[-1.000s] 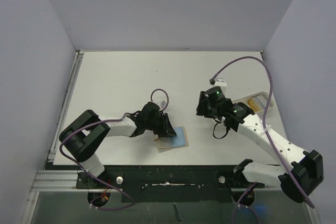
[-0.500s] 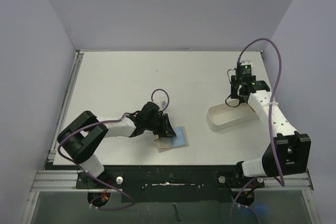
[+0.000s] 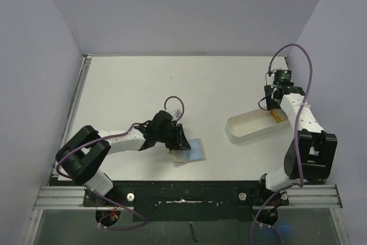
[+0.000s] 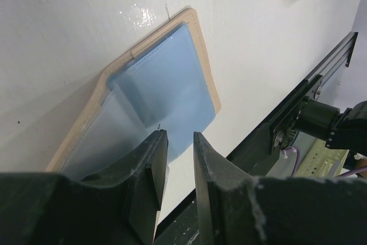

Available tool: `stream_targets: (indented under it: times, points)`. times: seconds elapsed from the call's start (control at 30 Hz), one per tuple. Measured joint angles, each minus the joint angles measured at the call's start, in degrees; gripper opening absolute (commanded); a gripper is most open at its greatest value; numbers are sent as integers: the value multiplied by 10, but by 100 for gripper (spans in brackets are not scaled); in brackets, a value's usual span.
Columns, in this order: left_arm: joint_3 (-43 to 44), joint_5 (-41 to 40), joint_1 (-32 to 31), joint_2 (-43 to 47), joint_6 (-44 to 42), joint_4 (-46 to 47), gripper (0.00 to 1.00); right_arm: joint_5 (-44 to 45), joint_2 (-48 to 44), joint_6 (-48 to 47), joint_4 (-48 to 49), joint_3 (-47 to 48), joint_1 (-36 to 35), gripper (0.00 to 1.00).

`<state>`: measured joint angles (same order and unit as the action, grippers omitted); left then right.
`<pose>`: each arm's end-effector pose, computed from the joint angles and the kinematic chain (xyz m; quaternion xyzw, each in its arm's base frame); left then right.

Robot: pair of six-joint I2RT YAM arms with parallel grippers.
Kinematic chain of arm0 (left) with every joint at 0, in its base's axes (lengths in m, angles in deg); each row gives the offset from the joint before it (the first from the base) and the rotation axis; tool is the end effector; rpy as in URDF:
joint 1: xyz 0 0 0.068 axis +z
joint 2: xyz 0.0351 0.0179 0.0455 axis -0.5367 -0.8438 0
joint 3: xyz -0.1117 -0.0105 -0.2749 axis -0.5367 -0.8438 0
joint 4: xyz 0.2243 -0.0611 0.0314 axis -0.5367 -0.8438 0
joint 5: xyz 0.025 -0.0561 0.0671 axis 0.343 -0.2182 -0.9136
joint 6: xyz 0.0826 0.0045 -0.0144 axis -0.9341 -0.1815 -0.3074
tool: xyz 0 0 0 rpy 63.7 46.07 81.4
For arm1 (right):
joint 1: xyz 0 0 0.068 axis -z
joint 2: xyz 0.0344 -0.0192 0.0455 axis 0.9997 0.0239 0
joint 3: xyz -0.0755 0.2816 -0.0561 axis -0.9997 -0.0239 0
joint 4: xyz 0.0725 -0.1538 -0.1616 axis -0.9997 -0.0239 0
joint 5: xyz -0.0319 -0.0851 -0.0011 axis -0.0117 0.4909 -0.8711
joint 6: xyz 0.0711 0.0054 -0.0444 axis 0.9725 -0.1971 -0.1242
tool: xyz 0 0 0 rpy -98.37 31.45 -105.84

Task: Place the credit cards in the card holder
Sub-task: Pick up the credit card from the storage box.

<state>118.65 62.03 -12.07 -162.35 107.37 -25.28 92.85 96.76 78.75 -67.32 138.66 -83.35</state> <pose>0.1983 -0.2322 0.1707 0.0243 0.9105 -0.3918 0.1297 0.3010 -0.0499 0.2671 0.0225 0.9430 -0.1789 0.2796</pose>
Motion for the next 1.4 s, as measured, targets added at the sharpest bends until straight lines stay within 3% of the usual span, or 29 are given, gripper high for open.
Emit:
stream_targets:
  times: [0.2,0.47,0.97,1.4]
  points:
    - [0,-6,0,2,-3,-10,25,-14,20,-58,28,-7,40,51]
    - [-8,-21,0,26,-11,-22,25,-16,25,-124,99,-82,40,51]
    - [-14,-32,0,43,-11,-21,25,24,62,-172,221,-120,40,50]
    - [-14,-32,0,43,-11,-21,25,19,62,-167,230,-128,38,33]
